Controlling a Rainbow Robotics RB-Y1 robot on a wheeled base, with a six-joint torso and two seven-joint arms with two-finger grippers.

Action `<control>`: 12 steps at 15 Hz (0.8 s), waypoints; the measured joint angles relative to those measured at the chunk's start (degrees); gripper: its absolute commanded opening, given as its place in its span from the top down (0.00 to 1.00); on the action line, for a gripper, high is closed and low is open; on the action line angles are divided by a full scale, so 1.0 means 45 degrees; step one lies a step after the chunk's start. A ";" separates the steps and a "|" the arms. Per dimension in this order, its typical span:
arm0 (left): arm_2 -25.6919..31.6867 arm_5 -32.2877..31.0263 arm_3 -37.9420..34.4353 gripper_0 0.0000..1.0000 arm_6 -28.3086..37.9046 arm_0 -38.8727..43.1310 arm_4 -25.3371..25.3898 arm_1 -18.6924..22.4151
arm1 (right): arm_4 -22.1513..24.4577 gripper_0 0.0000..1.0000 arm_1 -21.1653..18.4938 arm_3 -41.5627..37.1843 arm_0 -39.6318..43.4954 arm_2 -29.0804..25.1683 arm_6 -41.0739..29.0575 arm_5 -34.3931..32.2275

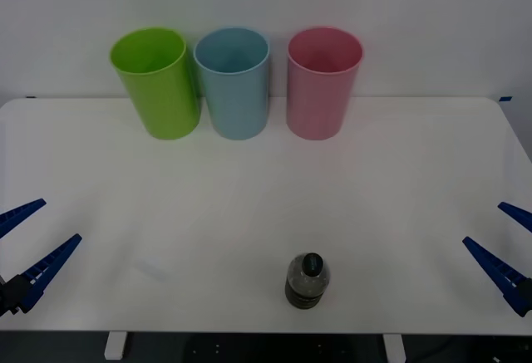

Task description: Grasp the object on the table and drop it into the matching bin: aluminum can to the light blue bin, PET bottle to the pink bin.

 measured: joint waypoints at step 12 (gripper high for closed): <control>0.0000 0.0000 0.0000 0.00 0.0000 0.0000 0.0000 0.0000 | 0.0835 0.00 -0.1090 0.0065 0.0548 0.1591 0.1538 -0.0731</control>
